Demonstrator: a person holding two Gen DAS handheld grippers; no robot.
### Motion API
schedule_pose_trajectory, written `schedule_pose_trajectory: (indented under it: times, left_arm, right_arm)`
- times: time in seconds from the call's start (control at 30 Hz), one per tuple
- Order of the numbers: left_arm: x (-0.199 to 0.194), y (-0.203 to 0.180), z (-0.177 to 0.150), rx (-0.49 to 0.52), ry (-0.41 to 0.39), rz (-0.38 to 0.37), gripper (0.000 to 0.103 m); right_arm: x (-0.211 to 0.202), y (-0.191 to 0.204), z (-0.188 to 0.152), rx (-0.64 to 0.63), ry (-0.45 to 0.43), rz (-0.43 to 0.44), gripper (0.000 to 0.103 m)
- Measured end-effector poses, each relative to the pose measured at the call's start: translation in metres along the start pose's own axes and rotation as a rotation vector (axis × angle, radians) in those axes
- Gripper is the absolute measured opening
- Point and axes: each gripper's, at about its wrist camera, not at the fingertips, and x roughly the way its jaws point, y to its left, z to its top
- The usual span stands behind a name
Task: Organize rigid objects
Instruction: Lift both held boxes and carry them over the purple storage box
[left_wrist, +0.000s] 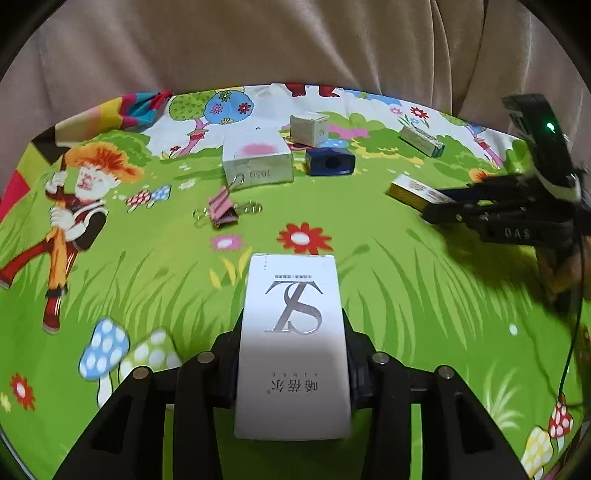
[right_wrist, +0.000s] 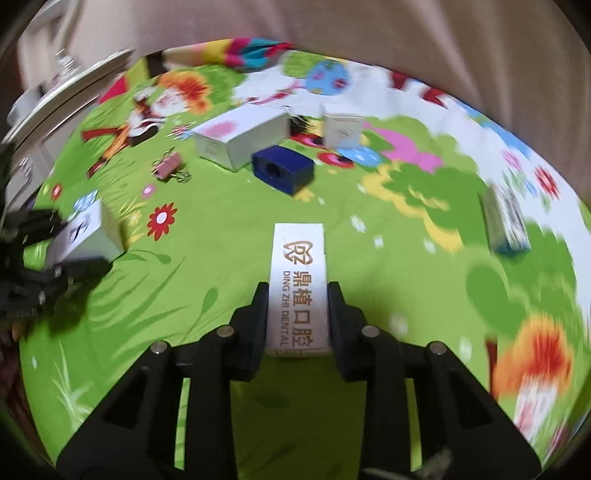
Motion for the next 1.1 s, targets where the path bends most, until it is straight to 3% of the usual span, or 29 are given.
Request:
schedule_pose_trajectory:
  times: [0.17,0.37,0.47,0.53,0.63,0.7,0.8,0.9,1.1]
  left_arm:
    - [-0.026,-0.007,-0.029,-0.014,0.011,-0.009,0.042]
    - [-0.057,-0.025,-0.048,-0.045,0.013,-0.069,0.042]
    - [-0.094,-0.040,-0.041,-0.022,-0.101,-0.065,0.042]
    - [-0.132,-0.048,-0.032,-0.013,-0.241,-0.061,0.042]
    - [-0.199,-0.057,-0.028,0.002,-0.522,-0.034,0.043]
    - [-0.232,-0.058,-0.031,0.002,-0.669,-0.027,0.043]
    - [-0.262,-0.061,-0.037,0.008,-0.806,-0.011,0.043]
    - [-0.275,-0.065,-0.043,0.024,-0.859,-0.001,0.043]
    - [-0.273,-0.065,-0.042,0.039,-0.833,-0.001,0.043]
  right_arm:
    - [-0.042,0.050,-0.051,0.077,0.004,-0.117,0.034]
    - [-0.103,0.083,-0.113,0.218,-0.085,-0.134,0.034]
    - [-0.144,0.094,-0.116,0.243,-0.202,-0.149,0.034]
    - [-0.182,0.098,-0.112,0.259,-0.352,-0.145,0.034]
    - [-0.254,0.114,-0.107,0.241,-0.668,-0.169,0.034]
    - [-0.289,0.133,-0.108,0.201,-0.819,-0.238,0.034]
    - [-0.320,0.160,-0.109,0.138,-0.935,-0.364,0.035]
    - [-0.336,0.180,-0.110,0.101,-0.995,-0.436,0.035]
    - [-0.339,0.199,-0.109,0.049,-1.000,-0.465,0.035]
